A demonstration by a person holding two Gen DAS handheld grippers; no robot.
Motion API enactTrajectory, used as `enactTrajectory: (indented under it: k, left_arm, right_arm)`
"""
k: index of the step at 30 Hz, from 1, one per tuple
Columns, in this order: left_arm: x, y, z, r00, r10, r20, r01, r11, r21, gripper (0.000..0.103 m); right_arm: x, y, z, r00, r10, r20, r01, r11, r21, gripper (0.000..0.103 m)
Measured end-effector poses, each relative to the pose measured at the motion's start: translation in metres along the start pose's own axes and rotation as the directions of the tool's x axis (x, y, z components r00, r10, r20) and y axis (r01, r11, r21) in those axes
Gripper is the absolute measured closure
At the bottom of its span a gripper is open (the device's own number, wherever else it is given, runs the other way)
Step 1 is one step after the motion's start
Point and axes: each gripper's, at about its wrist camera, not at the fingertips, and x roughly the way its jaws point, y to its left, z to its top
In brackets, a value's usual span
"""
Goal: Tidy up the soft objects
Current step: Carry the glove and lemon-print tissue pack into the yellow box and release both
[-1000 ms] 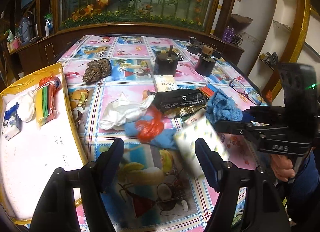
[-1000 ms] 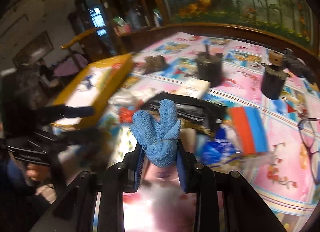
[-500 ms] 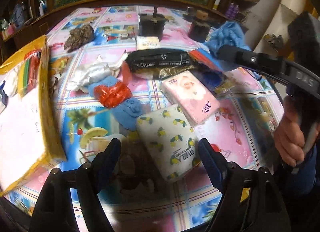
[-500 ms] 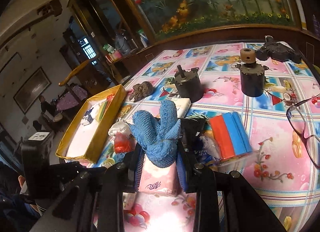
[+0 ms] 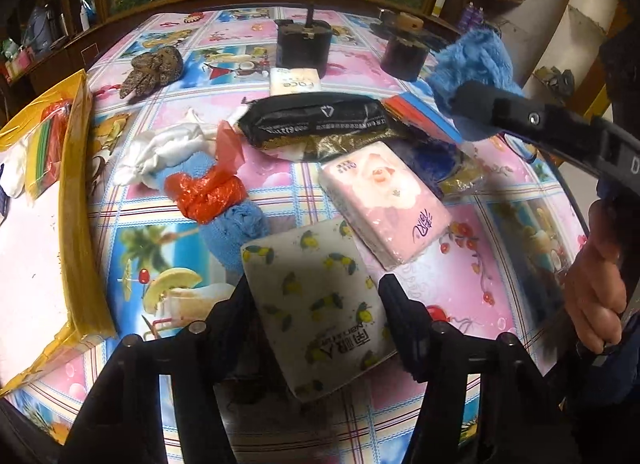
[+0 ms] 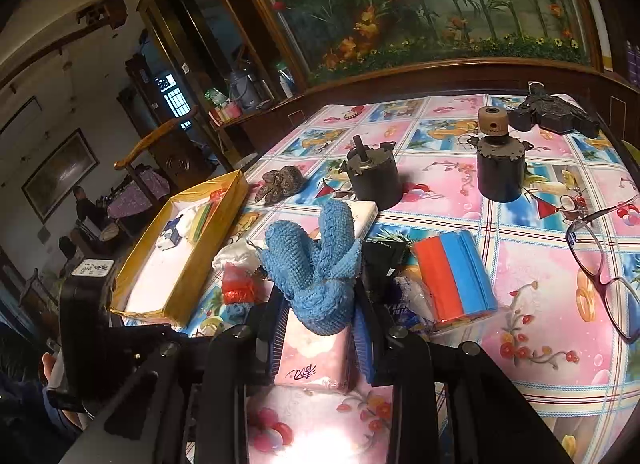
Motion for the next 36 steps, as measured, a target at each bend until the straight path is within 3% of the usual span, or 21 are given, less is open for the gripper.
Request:
enactTrajectory:
  k: [8, 17, 27, 36]
  left_arm:
    - [-0.028, 0.005, 0.002, 0.992, 0.016, 0.123, -0.019, 1.000, 0.022, 0.042]
    - [-0.044, 0.034, 0.010, 0.982, 0.045, 0.182, -0.039, 0.999, -0.038, 0.042]
    - [-0.076, 0.096, 0.008, 0.961, 0.127, 0.246, -0.088, 0.983, -0.163, 0.041]
    - [-0.100, 0.179, -0.004, 0.931, 0.276, 0.237, -0.194, 0.928, -0.318, 0.041]
  right_arm:
    - [0.005, -0.002, -0.001, 1.000, -0.014, -0.013, 0.014, 1.000, 0.011, 0.071]
    - [0.020, 0.014, 0.003, 0.999, 0.014, -0.029, -0.013, 0.999, 0.041, 0.071]
    - [0.065, 0.093, 0.006, 0.985, 0.142, -0.097, -0.145, 0.989, -0.025, 0.071]
    - [0.117, 0.169, 0.011, 0.963, 0.205, -0.174, -0.221, 0.972, -0.081, 0.070]
